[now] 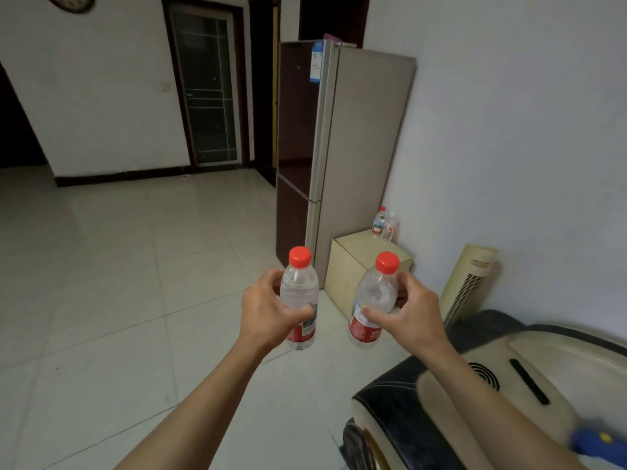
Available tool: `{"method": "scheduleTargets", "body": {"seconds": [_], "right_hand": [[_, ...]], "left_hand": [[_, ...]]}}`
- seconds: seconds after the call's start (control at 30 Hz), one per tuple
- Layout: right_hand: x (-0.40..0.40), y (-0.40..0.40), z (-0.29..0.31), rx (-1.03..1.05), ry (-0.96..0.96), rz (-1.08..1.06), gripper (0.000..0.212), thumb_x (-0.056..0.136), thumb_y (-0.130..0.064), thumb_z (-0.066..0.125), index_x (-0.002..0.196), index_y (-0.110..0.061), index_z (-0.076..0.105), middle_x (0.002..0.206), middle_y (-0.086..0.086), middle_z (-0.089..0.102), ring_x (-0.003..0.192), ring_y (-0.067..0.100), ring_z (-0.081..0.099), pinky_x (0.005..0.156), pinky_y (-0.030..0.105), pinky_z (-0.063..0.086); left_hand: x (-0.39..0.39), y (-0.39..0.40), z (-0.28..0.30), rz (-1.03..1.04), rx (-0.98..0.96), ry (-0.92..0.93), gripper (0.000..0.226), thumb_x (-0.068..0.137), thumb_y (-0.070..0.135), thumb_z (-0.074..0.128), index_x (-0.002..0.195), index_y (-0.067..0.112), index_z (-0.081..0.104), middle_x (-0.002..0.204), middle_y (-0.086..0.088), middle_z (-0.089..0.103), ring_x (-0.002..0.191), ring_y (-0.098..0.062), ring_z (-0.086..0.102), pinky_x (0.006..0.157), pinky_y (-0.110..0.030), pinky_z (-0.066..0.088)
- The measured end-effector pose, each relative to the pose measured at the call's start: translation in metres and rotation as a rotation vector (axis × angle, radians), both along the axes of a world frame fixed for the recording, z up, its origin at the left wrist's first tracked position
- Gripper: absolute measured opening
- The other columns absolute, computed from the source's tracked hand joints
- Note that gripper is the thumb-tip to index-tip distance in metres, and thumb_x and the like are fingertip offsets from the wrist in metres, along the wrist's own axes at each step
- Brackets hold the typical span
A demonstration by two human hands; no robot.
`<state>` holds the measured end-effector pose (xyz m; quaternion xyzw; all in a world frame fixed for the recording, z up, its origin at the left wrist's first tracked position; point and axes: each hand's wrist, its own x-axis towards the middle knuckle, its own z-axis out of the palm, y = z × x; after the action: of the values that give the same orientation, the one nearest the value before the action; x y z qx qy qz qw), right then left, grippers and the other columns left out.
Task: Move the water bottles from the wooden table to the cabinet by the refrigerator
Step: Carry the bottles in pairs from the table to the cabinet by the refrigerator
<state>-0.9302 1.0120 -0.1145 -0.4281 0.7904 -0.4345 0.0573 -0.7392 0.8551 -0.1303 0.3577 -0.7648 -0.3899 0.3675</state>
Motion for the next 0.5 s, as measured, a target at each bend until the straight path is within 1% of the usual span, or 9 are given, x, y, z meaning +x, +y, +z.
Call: {"method": "scheduleTargets", "body": {"seconds": [0.13, 0.23, 0.37, 0.43, 0.5], "right_hand": [[-0.025, -0.035, -0.008, 0.035, -0.031, -0.006, 0.066, 0.059, -0.048, 0.083, 0.117, -0.028, 0.057, 0.109, -0.012, 0.066, 0.099, 0.010, 0.064, 0.087, 0.040, 0.059], [-0.053, -0.065, -0.016, 0.037, -0.045, -0.012, 0.066, 0.060, -0.044, 0.085, 0.117, -0.027, 0.057, 0.109, -0.011, 0.066, 0.098, 0.009, 0.065, 0.087, 0.041, 0.059], [-0.102, -0.108, -0.026, -0.018, -0.066, -0.022, 0.067, 0.061, -0.040, 0.086, 0.119, -0.025, 0.057, 0.109, -0.008, 0.067, 0.097, 0.011, 0.065, 0.086, 0.040, 0.059], [-0.129, -0.131, -0.026, -0.034, -0.089, -0.025, 0.064, 0.060, -0.040, 0.086, 0.116, -0.025, 0.057, 0.106, -0.009, 0.067, 0.095, 0.011, 0.065, 0.085, 0.038, 0.058], [-0.155, -0.154, -0.021, -0.047, -0.093, -0.034, 0.060, 0.058, -0.036, 0.087, 0.109, -0.026, 0.057, 0.100, -0.010, 0.067, 0.091, 0.009, 0.065, 0.081, 0.032, 0.058]], "left_hand": [[-0.028, -0.039, -0.001, -0.066, 0.001, -0.027, 0.059, 0.057, 0.024, 0.088, 0.108, 0.028, 0.059, 0.092, 0.020, 0.062, 0.084, 0.005, 0.061, 0.067, -0.008, 0.045], [-0.057, -0.070, -0.004, -0.073, -0.001, -0.050, 0.059, 0.057, 0.024, 0.088, 0.108, 0.029, 0.059, 0.093, 0.019, 0.063, 0.084, 0.004, 0.061, 0.066, -0.008, 0.046], [-0.104, -0.110, -0.002, -0.091, -0.020, -0.093, 0.057, 0.059, 0.022, 0.090, 0.104, 0.030, 0.056, 0.091, 0.022, 0.060, 0.083, 0.003, 0.060, 0.065, -0.008, 0.043], [-0.128, -0.129, 0.000, -0.099, -0.031, -0.122, 0.058, 0.059, 0.022, 0.090, 0.106, 0.030, 0.056, 0.092, 0.022, 0.060, 0.084, 0.002, 0.061, 0.067, -0.010, 0.045], [-0.152, -0.151, 0.004, -0.091, -0.035, -0.139, 0.060, 0.057, 0.025, 0.090, 0.107, 0.031, 0.058, 0.094, 0.020, 0.063, 0.085, 0.001, 0.063, 0.068, -0.013, 0.051]]}}
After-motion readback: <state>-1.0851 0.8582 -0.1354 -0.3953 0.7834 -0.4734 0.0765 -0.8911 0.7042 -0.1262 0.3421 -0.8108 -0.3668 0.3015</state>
